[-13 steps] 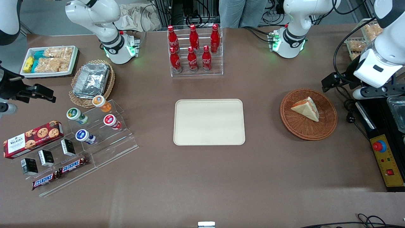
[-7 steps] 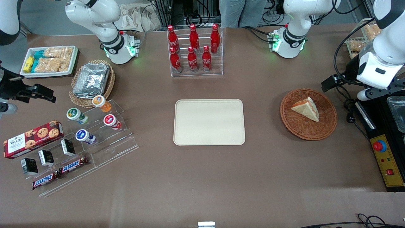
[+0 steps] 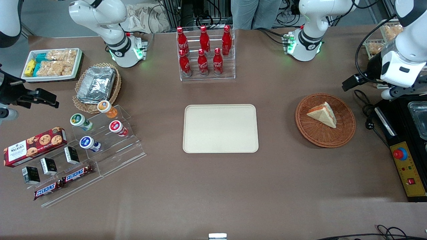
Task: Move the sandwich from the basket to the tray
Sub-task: 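Move the left gripper over the wicker basket holding the wrapped sandwich, then lower the open left gripper down onto the sandwich in the basket, then close the left gripper on the sandwich's crust edge, then lift the sandwich up out of the basket with the left gripper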
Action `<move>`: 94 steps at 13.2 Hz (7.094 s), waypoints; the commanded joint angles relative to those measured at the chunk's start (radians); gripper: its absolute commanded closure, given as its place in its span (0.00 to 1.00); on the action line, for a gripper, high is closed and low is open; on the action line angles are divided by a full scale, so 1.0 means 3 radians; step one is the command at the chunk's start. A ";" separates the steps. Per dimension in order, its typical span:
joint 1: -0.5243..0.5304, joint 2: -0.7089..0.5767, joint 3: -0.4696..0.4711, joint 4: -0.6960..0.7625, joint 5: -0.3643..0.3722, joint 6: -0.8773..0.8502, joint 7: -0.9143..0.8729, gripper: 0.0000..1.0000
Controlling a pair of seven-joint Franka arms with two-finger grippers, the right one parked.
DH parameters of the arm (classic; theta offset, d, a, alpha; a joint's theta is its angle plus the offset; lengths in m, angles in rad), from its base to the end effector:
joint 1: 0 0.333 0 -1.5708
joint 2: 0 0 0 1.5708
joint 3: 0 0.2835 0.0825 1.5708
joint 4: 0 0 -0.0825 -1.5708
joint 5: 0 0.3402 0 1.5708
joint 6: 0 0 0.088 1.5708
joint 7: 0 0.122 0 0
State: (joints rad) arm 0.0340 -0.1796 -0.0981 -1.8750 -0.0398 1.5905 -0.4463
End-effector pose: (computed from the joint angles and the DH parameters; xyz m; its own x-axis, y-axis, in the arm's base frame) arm 0.4519 -0.0366 0.5353 0.9202 0.3771 -0.1047 0.3766 -0.9260 -0.0257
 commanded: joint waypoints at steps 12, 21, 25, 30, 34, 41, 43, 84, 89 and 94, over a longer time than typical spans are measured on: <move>0.0015 -0.0567 -0.0052 -0.1118 0.0117 0.0752 -0.0650 0.00; 0.0075 -0.0588 -0.0021 -0.1394 0.0153 0.0962 -0.0655 0.00; 0.0178 -0.0654 -0.0031 -0.1665 0.0153 0.1197 -0.0655 0.00; 0.0183 -0.0659 -0.0031 -0.1982 0.0158 0.1554 -0.0752 0.00; 0.0188 -0.0619 -0.0026 -0.2207 0.0153 0.1897 -0.0752 0.00; 0.0306 -0.0404 -0.0026 -0.2371 0.0143 0.2281 -0.0762 0.00; 0.0306 -0.0343 -0.0026 -0.2386 0.0143 0.2363 -0.0813 0.00; 0.0286 0.0640 -0.0036 -0.2617 0.0102 0.3647 -0.1136 0.71; 0.0286 0.0599 -0.0036 -0.2606 0.0107 0.3601 -0.1136 1.00; 0.0270 0.0083 -0.0051 -0.2489 0.0117 0.2958 -0.1013 1.00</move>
State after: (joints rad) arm 0.1159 -0.0471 -0.1049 -2.6262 -0.0061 2.5719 -0.7606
